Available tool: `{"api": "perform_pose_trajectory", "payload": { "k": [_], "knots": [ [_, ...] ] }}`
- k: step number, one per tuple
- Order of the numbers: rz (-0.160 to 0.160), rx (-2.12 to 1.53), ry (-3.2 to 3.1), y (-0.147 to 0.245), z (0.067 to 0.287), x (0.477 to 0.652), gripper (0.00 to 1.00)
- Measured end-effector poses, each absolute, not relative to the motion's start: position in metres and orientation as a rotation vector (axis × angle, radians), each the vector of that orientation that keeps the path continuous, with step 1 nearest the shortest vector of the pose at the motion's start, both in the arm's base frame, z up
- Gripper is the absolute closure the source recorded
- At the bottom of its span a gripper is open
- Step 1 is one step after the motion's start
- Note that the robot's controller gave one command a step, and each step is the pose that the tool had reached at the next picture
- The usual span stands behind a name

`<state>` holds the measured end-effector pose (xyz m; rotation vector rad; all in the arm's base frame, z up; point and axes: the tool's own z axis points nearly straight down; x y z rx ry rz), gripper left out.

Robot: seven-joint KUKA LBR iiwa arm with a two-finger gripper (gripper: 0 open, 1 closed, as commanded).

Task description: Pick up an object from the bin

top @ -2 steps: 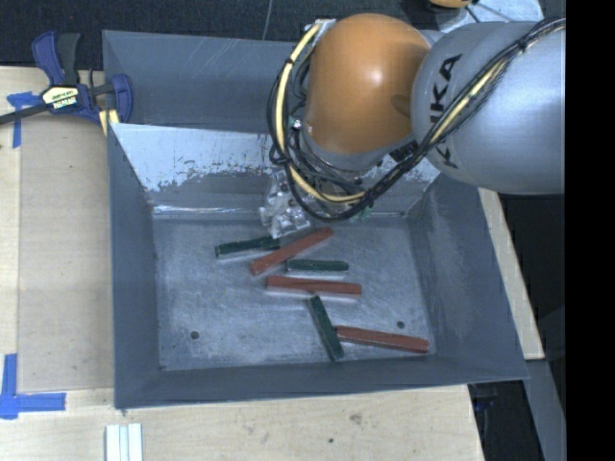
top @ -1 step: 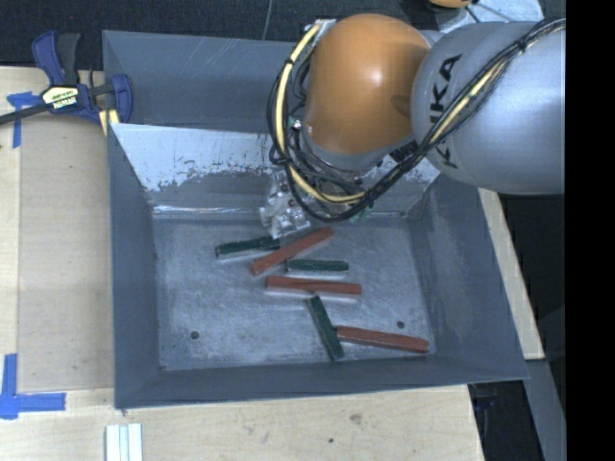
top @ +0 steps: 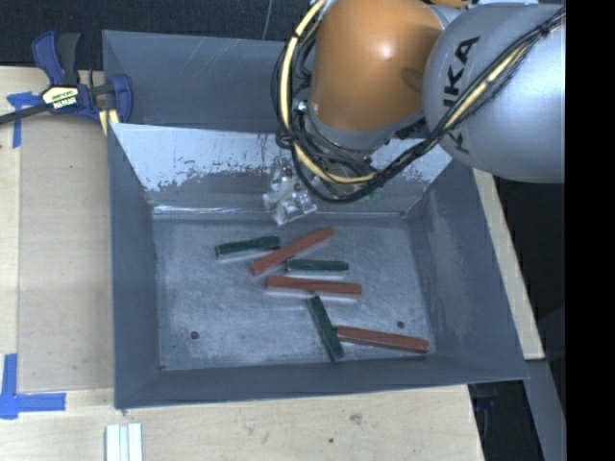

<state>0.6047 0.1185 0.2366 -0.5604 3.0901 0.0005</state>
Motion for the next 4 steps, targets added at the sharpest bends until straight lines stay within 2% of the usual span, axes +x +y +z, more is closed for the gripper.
{"api": "perform_pose_trajectory", "payload": {
  "k": [1, 2, 3, 4],
  "knots": [
    [0.002, -0.469, 3.105, 0.133, 0.161, 0.61, 0.0],
    [0.001, -0.467, 3.103, 0.133, 0.162, 0.611, 0.0],
    [0.006, -0.331, 3.101, 0.141, 0.078, 0.612, 1.0],
    [0.006, -0.33, 3.101, 0.141, 0.078, 0.612, 1.0]
  ]
}}
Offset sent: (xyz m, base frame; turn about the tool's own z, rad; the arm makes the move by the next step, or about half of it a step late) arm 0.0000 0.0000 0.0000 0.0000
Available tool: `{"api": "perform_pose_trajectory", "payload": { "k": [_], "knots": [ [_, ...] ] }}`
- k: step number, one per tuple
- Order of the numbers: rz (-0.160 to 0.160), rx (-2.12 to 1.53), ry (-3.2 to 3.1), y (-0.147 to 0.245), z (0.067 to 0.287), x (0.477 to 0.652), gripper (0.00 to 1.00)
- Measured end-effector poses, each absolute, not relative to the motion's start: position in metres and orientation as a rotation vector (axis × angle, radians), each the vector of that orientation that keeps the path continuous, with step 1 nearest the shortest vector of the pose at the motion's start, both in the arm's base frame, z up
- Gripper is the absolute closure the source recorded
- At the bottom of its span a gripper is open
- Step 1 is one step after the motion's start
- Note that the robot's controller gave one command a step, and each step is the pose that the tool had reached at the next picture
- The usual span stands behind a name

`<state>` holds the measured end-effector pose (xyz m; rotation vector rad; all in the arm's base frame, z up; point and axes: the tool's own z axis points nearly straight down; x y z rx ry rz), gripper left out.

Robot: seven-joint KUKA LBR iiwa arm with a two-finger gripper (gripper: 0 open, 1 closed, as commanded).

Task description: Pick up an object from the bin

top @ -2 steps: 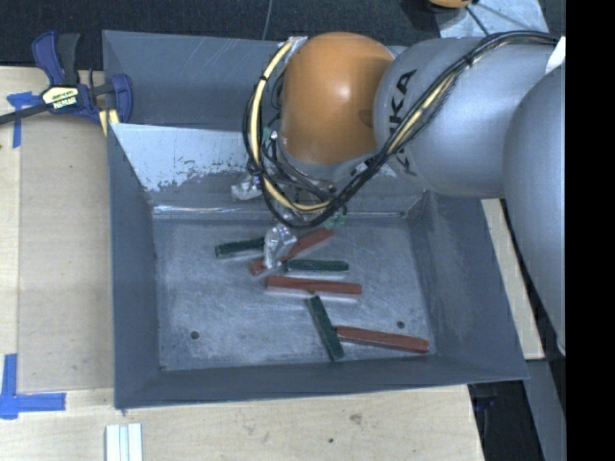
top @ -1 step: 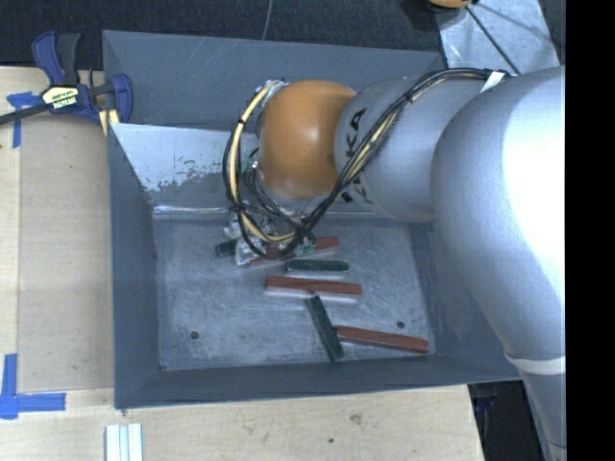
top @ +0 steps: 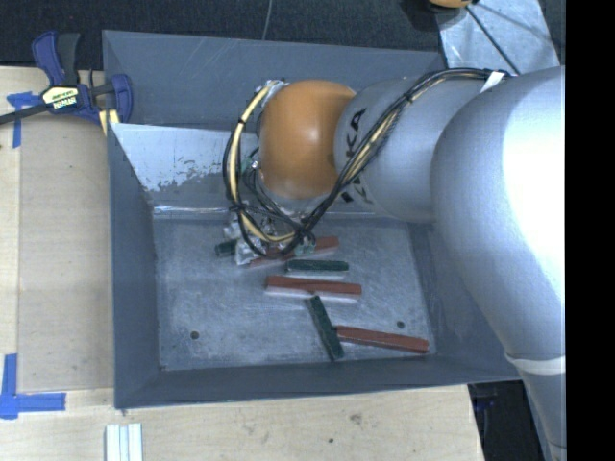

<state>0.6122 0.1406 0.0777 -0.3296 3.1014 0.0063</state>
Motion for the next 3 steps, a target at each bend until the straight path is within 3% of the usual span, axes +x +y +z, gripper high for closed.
{"api": "perform_pose_trajectory", "payload": {
  "k": [1, 2, 3],
  "knots": [
    [0.001, -0.332, 3.121, 0.147, 0.146, 0.615, 1.0],
    [0.001, -0.332, 3.121, 0.147, 0.146, 0.615, 1.0],
    [0.0, -0.334, 3.12, 0.123, 0.217, 0.608, 1.0]
  ]
}}
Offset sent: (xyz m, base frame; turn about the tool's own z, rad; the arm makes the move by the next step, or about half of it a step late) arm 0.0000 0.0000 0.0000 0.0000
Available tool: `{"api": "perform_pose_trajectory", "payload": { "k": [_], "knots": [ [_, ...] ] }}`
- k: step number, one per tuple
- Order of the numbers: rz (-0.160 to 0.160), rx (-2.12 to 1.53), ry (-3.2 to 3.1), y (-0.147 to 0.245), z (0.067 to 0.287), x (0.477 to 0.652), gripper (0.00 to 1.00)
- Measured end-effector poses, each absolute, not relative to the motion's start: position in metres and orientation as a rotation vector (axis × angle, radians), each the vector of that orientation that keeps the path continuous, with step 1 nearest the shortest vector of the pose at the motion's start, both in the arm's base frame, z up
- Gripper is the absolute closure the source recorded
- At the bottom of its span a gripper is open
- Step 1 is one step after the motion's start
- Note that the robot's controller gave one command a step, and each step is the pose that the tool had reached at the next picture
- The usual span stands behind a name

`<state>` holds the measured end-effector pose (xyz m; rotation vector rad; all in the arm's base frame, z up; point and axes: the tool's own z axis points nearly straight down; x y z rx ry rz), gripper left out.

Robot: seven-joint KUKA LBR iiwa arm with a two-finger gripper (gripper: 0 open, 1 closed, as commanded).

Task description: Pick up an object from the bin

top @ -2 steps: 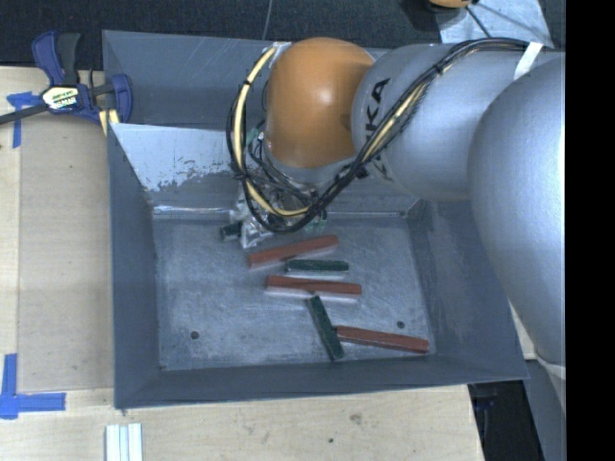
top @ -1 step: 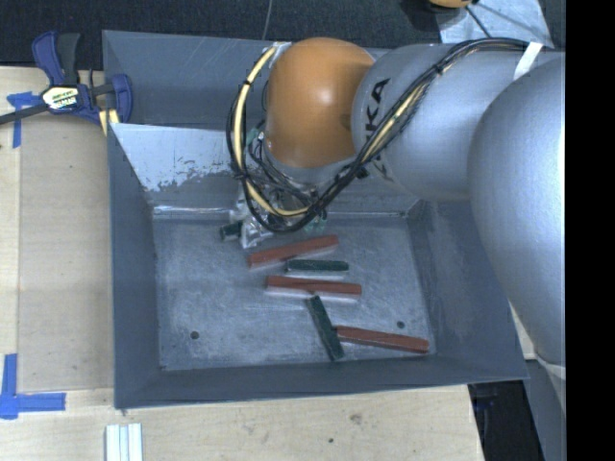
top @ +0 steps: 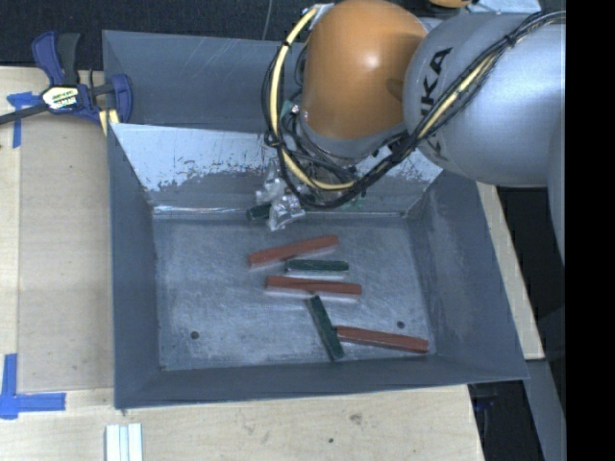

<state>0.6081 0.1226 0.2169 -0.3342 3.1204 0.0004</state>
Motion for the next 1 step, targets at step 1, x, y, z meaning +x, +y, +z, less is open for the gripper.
{"api": "perform_pose_trajectory", "payload": {
  "k": [1],
  "knots": [
    [0.0, -0.334, 3.12, 0.1227, 0.2169, 0.6081, 1.0]
  ]
}}
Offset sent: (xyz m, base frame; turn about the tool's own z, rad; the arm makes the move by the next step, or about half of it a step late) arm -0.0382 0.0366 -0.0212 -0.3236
